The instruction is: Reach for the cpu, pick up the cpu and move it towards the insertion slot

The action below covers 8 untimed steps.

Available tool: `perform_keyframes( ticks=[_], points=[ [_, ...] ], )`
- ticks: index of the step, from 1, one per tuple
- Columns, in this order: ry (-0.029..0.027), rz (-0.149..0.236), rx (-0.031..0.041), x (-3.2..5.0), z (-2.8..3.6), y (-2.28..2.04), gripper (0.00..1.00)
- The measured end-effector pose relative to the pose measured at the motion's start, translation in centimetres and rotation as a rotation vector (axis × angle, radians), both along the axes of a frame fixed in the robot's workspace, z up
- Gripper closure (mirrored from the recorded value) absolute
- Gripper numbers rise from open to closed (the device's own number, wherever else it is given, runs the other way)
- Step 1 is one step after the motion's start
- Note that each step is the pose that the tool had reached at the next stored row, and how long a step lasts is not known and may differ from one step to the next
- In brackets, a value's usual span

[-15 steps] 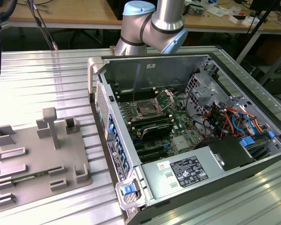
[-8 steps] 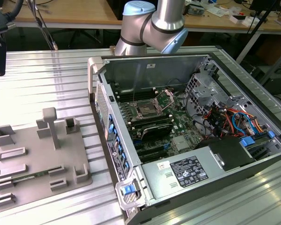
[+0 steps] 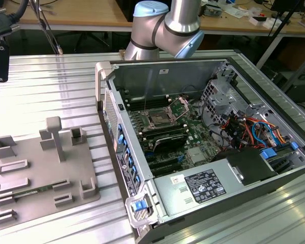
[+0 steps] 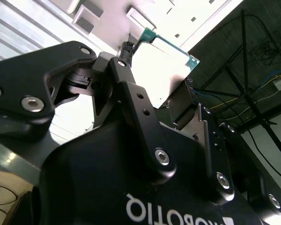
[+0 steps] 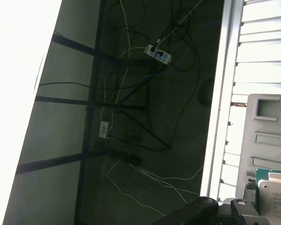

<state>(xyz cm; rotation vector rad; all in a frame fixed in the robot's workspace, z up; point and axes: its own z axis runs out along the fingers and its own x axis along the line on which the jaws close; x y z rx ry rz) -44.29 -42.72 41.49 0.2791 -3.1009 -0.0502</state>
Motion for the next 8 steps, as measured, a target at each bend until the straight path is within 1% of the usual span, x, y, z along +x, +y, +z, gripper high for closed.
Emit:
perform_keyframes(
  ticks=[8],
  points=[
    [-0.0001,0.000,0.0001,0.04,0.06,0.00,0.45]
  ],
)
